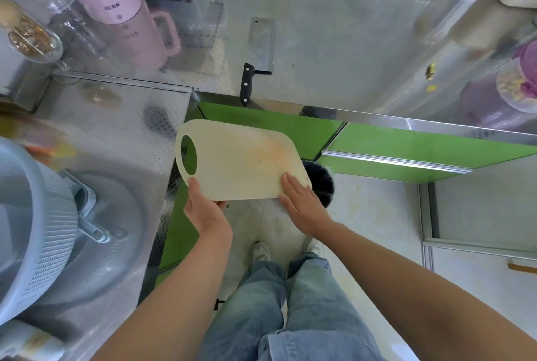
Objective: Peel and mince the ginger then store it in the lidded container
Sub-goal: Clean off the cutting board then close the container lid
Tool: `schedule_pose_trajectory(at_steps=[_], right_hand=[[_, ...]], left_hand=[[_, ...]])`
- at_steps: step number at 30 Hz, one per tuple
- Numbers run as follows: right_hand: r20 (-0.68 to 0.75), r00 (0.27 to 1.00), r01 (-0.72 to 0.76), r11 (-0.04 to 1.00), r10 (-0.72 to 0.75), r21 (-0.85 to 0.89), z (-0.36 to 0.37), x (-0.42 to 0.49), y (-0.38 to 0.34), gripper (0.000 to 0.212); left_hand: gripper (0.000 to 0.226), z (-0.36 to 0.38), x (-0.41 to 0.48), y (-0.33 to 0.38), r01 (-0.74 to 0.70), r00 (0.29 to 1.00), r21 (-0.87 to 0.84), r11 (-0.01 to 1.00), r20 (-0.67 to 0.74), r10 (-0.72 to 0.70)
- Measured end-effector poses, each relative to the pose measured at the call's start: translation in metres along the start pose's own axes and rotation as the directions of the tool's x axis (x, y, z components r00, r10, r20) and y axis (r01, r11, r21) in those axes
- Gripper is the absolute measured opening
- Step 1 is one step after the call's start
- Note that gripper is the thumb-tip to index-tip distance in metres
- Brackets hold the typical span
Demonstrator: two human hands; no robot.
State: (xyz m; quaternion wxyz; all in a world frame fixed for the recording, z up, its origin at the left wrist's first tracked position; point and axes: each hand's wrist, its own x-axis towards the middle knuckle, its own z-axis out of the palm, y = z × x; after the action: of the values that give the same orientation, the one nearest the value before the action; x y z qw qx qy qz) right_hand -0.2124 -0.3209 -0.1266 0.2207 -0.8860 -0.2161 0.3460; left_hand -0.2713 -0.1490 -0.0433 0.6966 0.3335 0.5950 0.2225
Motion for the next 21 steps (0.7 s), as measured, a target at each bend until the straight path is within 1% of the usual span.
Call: schedule_pose_trajectory(at_steps=[2,3,4,6,7,8,10,11,12,13,14,15,17,18,19,20,21], right_hand=[[-0.066,0.977,-0.199,0.979,0.202,0.052,-0.002,0.003,0.013,0.061],[-0.093,0.962,-0.249,0.965,0.256,0.081,-0.004,0.003,0.018,0.062],[-0.114,0.965,-0.229,0.97,0.238,0.085,-0.006,0.001,0.019,0.063],[-0.117,0.986,-0.116,0.991,0.122,0.06,-0.009,-0.003,0.02,0.061],[-0.097,0.989,-0.112,0.992,0.116,0.054,-0.012,-0.003,0.021,0.06],[-0.075,0.983,-0.164,0.985,0.167,0.045,-0.015,-0.003,0.023,0.062],[-0.075,0.949,-0.305,0.952,0.305,0.015,-0.018,-0.001,0.031,0.079],[-0.075,0.933,-0.351,0.936,0.352,0.026,-0.019,-0.001,0.031,0.079],[-0.079,0.926,-0.365,0.929,0.369,0.063,-0.02,-0.001,0.031,0.069],[-0.096,0.926,-0.35,0.927,0.364,0.136,-0.022,-0.002,0.028,0.056],[-0.11,0.929,-0.322,0.917,0.354,0.235,-0.025,-0.001,0.026,0.046],[-0.117,0.919,-0.312,0.876,0.377,0.369,-0.028,0.0,0.022,0.04],[-0.084,0.878,-0.314,0.702,0.47,0.639,-0.037,0.002,0.019,0.033],[-0.066,0.866,-0.303,0.626,0.495,0.719,-0.043,0.001,0.018,0.03],[-0.069,0.857,-0.29,0.587,0.511,0.756,-0.047,-0.002,0.018,0.03],[-0.093,0.848,-0.271,0.576,0.523,0.772,-0.052,-0.006,0.018,0.032],[-0.138,0.835,-0.247,0.587,0.533,0.771,-0.056,-0.01,0.02,0.035]], left_hand=[[0.016,0.0,0.0,0.0,-0.006,1.0,0.004,1.0,-0.004,0.006],[0.015,0.0,0.001,0.001,-0.007,1.0,0.002,1.0,-0.01,0.007],[0.015,0.0,0.001,0.001,-0.004,1.0,-0.004,1.0,-0.015,0.004],[0.013,0.001,0.001,0.002,0.004,1.0,-0.011,1.0,-0.018,-0.004],[0.014,0.002,0.001,0.001,0.002,1.0,-0.008,1.0,-0.017,-0.002],[0.014,0.002,0.0,0.001,-0.001,1.0,-0.002,1.0,-0.016,0.001],[0.016,0.002,0.0,0.001,-0.006,1.0,0.005,1.0,-0.017,0.006],[0.016,0.002,0.0,0.001,-0.006,1.0,0.003,1.0,-0.022,0.006],[0.015,0.002,0.0,0.001,-0.004,1.0,-0.002,1.0,-0.028,0.004],[0.015,0.001,0.001,0.001,0.0,0.999,-0.006,1.0,-0.034,0.0],[0.015,0.001,0.001,0.002,0.003,0.999,-0.008,1.0,-0.04,-0.003],[0.015,0.001,0.0,0.003,0.009,0.999,-0.006,1.0,-0.049,-0.009],[0.012,-0.001,0.0,0.006,0.02,0.998,-0.008,1.0,-0.067,-0.02],[0.011,-0.002,0.0,0.007,0.025,0.997,-0.01,1.0,-0.073,-0.026],[0.009,-0.004,0.0,0.008,0.03,0.996,-0.01,1.0,-0.081,-0.03],[0.008,-0.006,0.001,0.009,0.03,0.995,-0.012,0.999,-0.09,-0.031],[0.008,-0.008,0.001,0.008,0.034,0.995,-0.011,0.999,-0.096,-0.035]])
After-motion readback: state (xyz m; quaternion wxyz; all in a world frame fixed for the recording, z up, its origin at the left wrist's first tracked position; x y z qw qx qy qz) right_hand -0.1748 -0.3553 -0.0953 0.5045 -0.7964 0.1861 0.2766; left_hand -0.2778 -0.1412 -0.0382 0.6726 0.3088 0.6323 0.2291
